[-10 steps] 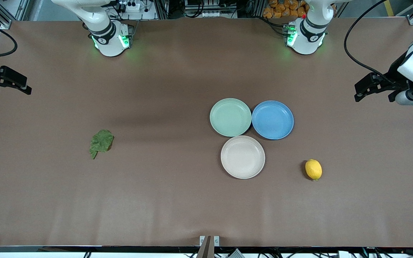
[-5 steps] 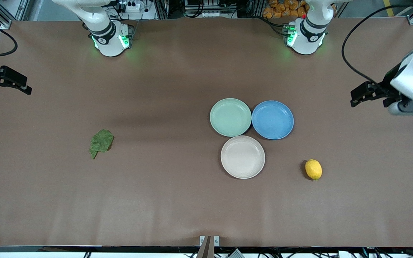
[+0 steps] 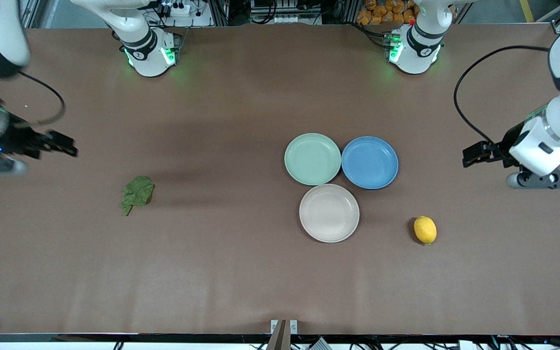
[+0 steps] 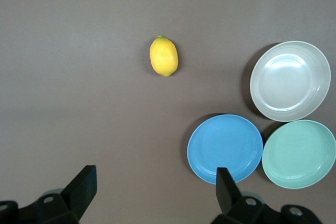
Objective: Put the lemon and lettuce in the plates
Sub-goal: 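Reach the right gripper to the lettuce while the left gripper reaches the lemon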
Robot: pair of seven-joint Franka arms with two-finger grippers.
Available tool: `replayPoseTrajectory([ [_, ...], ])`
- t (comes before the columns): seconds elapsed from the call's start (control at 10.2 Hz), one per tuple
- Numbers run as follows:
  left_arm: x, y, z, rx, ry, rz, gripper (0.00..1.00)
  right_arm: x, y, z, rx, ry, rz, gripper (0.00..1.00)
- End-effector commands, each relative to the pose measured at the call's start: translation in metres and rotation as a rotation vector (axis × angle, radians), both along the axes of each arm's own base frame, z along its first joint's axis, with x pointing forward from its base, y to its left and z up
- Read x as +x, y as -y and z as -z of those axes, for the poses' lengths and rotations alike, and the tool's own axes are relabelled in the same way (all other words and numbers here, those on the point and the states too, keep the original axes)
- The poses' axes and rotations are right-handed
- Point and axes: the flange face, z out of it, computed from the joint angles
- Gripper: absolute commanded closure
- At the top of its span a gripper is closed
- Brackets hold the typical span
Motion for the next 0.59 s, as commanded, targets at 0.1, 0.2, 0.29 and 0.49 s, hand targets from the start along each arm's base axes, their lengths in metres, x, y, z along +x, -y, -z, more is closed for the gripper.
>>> replayPoseTrajectory([
  [0.1, 0.021, -0.003, 0.053, 0.004, -0.004, 0.006, 0.00, 0.005, -0.005, 0.132, -0.001, -0.029, -0.004, 0.00],
  [0.2, 0.022, 0.004, 0.074, 0.007, -0.010, 0.011, 0.00, 0.008, -0.006, 0.166, -0.002, -0.028, -0.006, 0.01],
  [0.29, 0.023, 0.003, 0.092, 0.039, -0.012, 0.016, 0.00, 0.009, -0.005, 0.196, -0.004, -0.019, 0.000, 0.02],
  [0.49, 0.033, 0.001, 0.128, 0.041, -0.021, 0.020, 0.00, 0.010, -0.006, 0.241, -0.007, -0.017, 0.018, 0.06],
])
